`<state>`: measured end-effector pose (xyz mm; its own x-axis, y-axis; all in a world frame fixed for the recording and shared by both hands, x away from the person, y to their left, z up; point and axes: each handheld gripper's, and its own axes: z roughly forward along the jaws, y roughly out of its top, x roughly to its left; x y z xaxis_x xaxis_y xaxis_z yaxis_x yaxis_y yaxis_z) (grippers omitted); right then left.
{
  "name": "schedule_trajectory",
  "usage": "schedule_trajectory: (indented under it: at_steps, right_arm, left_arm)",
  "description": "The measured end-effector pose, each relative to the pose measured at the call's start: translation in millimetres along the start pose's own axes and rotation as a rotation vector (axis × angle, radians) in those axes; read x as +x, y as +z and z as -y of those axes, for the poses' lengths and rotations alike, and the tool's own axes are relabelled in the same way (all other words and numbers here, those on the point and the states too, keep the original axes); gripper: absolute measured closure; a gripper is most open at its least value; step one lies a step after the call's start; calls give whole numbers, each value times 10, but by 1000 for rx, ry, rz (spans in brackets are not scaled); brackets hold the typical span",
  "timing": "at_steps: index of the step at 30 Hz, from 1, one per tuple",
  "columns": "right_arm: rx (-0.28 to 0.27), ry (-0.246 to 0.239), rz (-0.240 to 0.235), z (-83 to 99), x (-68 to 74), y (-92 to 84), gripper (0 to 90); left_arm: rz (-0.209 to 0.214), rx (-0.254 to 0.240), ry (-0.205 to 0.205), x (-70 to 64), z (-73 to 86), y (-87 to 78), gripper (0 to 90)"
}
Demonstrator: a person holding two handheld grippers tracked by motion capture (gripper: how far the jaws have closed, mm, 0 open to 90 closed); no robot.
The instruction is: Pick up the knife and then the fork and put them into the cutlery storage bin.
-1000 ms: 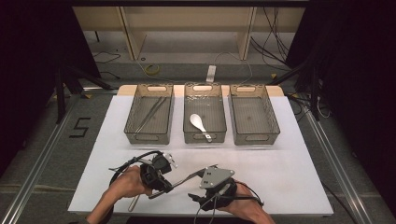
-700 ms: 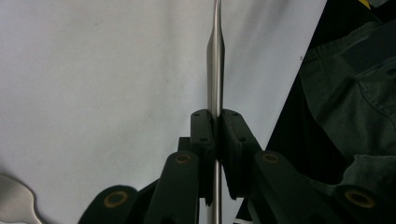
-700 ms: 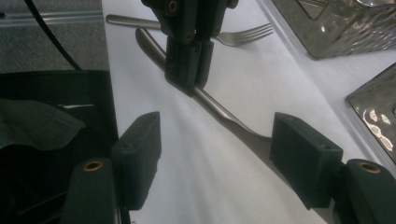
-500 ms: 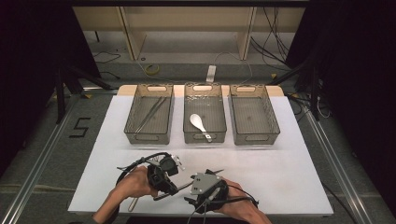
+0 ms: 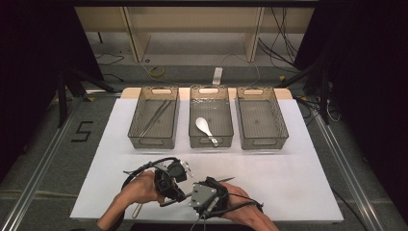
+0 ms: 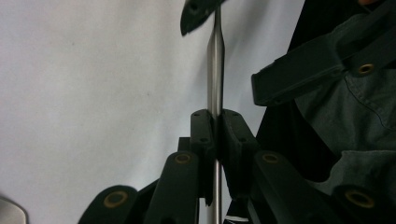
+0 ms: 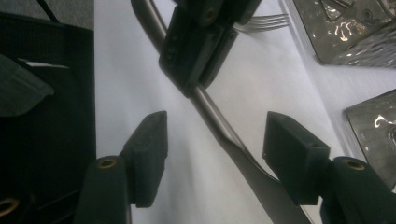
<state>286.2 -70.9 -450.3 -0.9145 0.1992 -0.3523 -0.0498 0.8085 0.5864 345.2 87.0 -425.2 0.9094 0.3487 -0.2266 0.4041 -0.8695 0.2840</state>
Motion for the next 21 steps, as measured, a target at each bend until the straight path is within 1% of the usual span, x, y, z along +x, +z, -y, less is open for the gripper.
schedule_trajectory:
  at_steps: [1,2,4,5,6,7,8,9,12,14,15,17,18,19,21]
  right_arm:
    - [4,-19,-4,1,1,6,431]
    - [14,-22,2,1,12,10,441]
    - [15,-54,5,-1,4,28,469]
    - [21,-63,9,-2,7,33,482]
    - [19,-69,3,-3,11,42,493]
    - [27,-79,17,-5,17,49,501]
    - [31,-75,13,-6,34,59,508]
    - [38,-82,20,-7,38,66,518]
    - [50,-90,9,-8,59,82,555]
    - [49,-103,11,-6,58,95,580]
    - [49,-101,15,-6,61,99,591]
    - [60,-132,25,-5,62,99,616]
    - [55,-126,25,-6,73,106,627]
    - [55,-140,27,-5,72,105,645]
    - [59,-146,31,-7,69,97,691]
  left_arm:
    - [-2,-1,-1,-4,-4,-1,831]
    - [-3,4,5,-5,-9,-4,831]
    - [0,7,9,-17,-16,0,832]
    - [0,9,11,-24,-20,2,831]
    - [1,17,18,-26,-24,1,831]
    - [0,15,17,-37,-27,5,831]
    - [-3,26,30,-37,-31,-1,831]
    - [-4,27,34,-43,-37,-2,831]
    - [-2,30,42,-51,-47,4,831]
    - [1,36,47,-58,-53,11,831]
    - [5,37,50,-58,-57,12,831]
    - [12,33,51,-63,-63,11,830]
    - [17,32,53,-65,-66,13,831]
    - [20,31,54,-68,-68,13,830]
    - [18,35,59,-66,-71,15,830]
